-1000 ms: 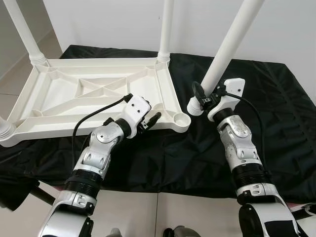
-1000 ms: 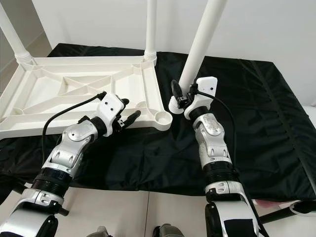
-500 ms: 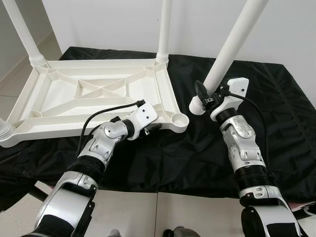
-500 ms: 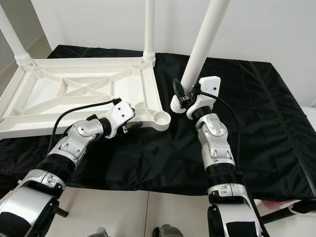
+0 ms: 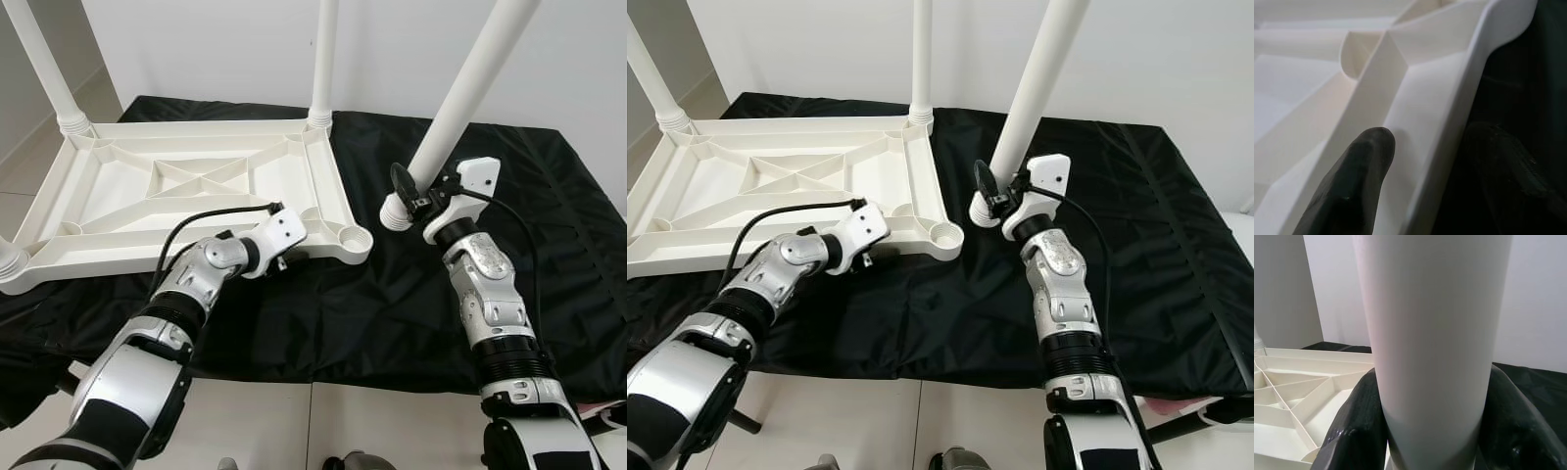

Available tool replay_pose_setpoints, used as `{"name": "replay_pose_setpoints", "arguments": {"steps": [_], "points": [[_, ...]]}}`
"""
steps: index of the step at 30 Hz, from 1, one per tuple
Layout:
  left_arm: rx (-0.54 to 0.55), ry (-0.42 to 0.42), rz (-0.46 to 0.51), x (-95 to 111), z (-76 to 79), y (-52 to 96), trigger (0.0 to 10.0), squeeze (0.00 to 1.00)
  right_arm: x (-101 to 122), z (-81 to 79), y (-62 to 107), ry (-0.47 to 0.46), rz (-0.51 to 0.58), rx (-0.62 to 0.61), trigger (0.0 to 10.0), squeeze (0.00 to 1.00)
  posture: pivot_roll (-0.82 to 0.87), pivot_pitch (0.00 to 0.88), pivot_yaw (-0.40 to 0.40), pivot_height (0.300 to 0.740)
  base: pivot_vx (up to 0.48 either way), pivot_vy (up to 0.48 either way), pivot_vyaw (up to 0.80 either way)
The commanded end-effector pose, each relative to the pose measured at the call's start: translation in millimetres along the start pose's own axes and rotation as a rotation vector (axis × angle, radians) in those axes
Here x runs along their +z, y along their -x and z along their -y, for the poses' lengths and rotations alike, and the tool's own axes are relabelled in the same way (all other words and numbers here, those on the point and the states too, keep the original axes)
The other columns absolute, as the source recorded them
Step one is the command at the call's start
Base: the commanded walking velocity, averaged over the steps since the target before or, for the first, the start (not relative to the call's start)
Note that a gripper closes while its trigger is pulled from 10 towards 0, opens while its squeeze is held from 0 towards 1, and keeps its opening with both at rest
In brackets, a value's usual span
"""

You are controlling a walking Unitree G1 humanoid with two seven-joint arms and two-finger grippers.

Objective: Building children table

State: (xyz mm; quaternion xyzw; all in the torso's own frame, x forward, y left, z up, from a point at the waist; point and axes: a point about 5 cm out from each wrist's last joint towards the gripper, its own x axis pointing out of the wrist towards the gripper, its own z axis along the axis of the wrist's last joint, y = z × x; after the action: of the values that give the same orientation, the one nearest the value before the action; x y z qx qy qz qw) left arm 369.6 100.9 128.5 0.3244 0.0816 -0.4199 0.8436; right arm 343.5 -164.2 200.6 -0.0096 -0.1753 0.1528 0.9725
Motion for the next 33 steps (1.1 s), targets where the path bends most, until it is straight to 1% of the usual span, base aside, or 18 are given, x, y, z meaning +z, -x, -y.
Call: {"name": "replay_pose_setpoints", "arguments": {"steps": [1, 4, 5, 8, 9, 12, 13, 14, 15, 18, 20, 25, 26, 27, 30, 31, 33], "points": [[-0.023, -0.007, 0.01, 2, 0.9, -0.8, 10.0, 0.0, 2, -1.4, 0.4, 0.008, -0.001, 0.014, 10.0, 0.0, -0.09, 0.0, -0.003, 0.74, 0.0, 0.0, 0.0], [-0.045, -0.002, 0.02, 2, 3.0, -1.3, 10.0, 0.0, 1, -1.6, 0.5, 0.008, -0.003, 0.015, 10.0, 0.0, -0.09, 0.0, -0.003, 0.74, 0.0, 0.0, 0.0], [-0.089, 0.008, 0.038, 2, 8.2, -2.6, 10.0, 0.0, 1, -2.2, 1.1, 0.008, -0.007, 0.018, 10.0, 0.0, -0.09, 0.0, -0.005, 0.74, 0.0, 0.0, 0.0], [-0.107, 0.024, 0.043, 1, 10.4, -3.4, 10.0, 0.0, 1, -2.6, 1.5, 0.009, -0.009, 0.02, 10.0, 0.0, -0.09, 0.0, -0.004, 0.74, 0.0, 0.0, 0.0], [-0.128, 0.043, 0.059, 1, 14.0, -4.8, 9.5, 0.0, 0, -3.1, 1.9, 0.009, -0.013, 0.023, 10.0, 0.0, -0.09, 0.0, -0.004, 0.74, 0.0, 0.0, 0.0], [-0.135, 0.054, 0.064, 1, 15.1, -5.3, 9.5, 0.0, 0, -3.3, 1.9, 0.009, -0.014, 0.024, 10.0, 0.0, -0.09, 0.0, -0.004, 0.74, 0.0, 0.0, 0.0], [-0.148, 0.056, 0.075, 2, 17.1, -6.0, 3.3, 0.0, 0, -3.6, 2.2, 0.009, -0.014, 0.025, 10.0, 0.0, -0.1, 0.0, -0.003, 0.74, 0.0, 0.0, 0.0], [-0.164, 0.068, 0.087, 3, 19.2, -6.6, 0.7, 0.0, 0, -3.9, 2.5, 0.008, -0.015, 0.025, 10.0, 0.0, -0.1, 0.0, -0.003, 0.74, 0.0, 0.0, 0.0], [-0.177, 0.068, 0.095, 3, 21.1, -7.1, 0.1, 0.0, 0, -4.2, 2.8, 0.008, -0.015, 0.026, 10.0, 0.0, -0.1, 0.0, 0.0, 0.74, 0.0, 0.0, 0.0], [-0.2, 0.076, 0.108, 4, 23.7, -7.5, 0.0, 0.0, 0, -4.4, 3.3, 0.008, -0.017, 0.026, 10.0, 0.0, -0.1, 0.0, 0.003, 0.74, 0.0, 0.0, 0.0], [-0.223, 0.099, 0.126, 4, 26.1, -7.8, 0.0, 0.0, 0, -4.1, 4.1, 0.009, -0.018, 0.024, 10.0, 0.0, -0.11, 0.0, 0.006, 0.74, 0.0, 0.0, 0.0], [-0.24, 0.096, 0.125, 4, 28.7, -8.7, 0.0, 0.0, 0, -4.0, 4.9, 0.009, -0.019, 0.022, 10.0, 0.0, -0.11, 0.0, 0.009, 0.74, 0.0, 0.0, 0.0], [-0.254, 0.096, 0.118, 3, 31.3, -9.5, 2.8, 0.0, 0, -3.7, 5.3, 0.01, -0.02, 0.02, 10.0, 0.0, -0.11, 0.0, 0.01, 0.74, 0.0, 0.0, 0.0], [-0.277, 0.084, 0.115, 2, 35.0, -9.9, 3.0, 0.0, 0, -3.5, 5.6, 0.01, -0.02, 0.02, 10.0, 0.0, -0.11, 0.0, 0.011, 0.74, 0.0, 0.0, 0.0], [-0.293, 0.075, 0.114, 2, 37.5, -10.1, 3.0, 0.0, 0, -3.4, 5.8, 0.011, -0.021, 0.019, 10.0, 0.0, -0.11, 0.0, 0.011, 0.74, 0.0, 0.0, 0.0], [-0.297, 0.073, 0.11, 1, 39.1, -10.3, 10.0, 0.0, 0, -3.3, 6.0, 0.011, -0.021, 0.019, 10.0, 0.0, -0.11, 0.0, 0.011, 0.74, 0.0, 0.0, 0.0], [-0.304, 0.072, 0.11, 0, 40.4, -10.3, 10.0, 0.0, 0, -3.3, 6.1, 0.01, -0.023, 0.02, 10.0, 0.0, -0.11, 0.0, 0.011, 0.74, 0.0, 0.0, 0.0]]}}
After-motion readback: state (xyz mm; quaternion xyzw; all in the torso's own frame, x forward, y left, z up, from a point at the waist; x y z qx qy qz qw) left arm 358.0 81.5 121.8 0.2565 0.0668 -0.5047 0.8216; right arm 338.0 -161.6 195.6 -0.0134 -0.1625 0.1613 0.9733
